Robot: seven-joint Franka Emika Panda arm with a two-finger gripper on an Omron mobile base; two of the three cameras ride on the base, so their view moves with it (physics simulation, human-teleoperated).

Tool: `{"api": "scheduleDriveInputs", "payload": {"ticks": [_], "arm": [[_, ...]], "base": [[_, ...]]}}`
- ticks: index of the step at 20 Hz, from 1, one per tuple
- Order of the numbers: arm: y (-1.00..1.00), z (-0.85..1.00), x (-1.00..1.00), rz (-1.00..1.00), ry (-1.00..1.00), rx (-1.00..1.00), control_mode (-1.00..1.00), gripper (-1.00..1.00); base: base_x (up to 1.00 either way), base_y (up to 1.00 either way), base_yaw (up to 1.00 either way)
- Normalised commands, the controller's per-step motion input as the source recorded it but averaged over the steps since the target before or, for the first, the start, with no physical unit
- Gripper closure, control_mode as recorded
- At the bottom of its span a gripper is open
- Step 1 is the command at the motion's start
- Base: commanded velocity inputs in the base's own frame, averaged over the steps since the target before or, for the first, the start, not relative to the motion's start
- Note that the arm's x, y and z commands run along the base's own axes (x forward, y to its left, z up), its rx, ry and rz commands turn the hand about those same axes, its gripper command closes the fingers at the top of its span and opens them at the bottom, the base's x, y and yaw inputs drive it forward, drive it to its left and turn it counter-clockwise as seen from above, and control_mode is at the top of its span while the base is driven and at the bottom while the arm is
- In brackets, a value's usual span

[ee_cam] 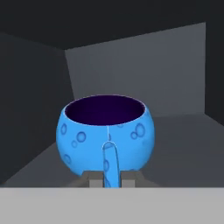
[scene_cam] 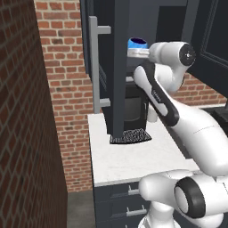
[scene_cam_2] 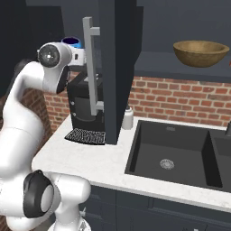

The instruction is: Gather all objects into one cabinet and sort the glasses and bowls to opposite sides.

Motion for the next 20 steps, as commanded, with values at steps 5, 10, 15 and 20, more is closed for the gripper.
{"api": "scheduleDriveInputs", "payload": {"ticks": [5,10,15,20], "arm": [[-0.02,0.27,-0.67,-0.03,0.00,-0.01,-1.00,1.00],[-0.13,0.27,-0.68,-0.09,0.05,-0.02,-1.00,1.00],[-0.14,0.06,-0.83,-0.11,0.06,-0.01,-1.00,1.00],[-0.06,0.00,-0.94,-0.07,0.02,0.00,-1.00,1.00]], "base": [[0.00,0.00,0.00],[0.00,0.00,0.00],[0.00,0.00,0.00],[0.00,0.00,0.00]]}}
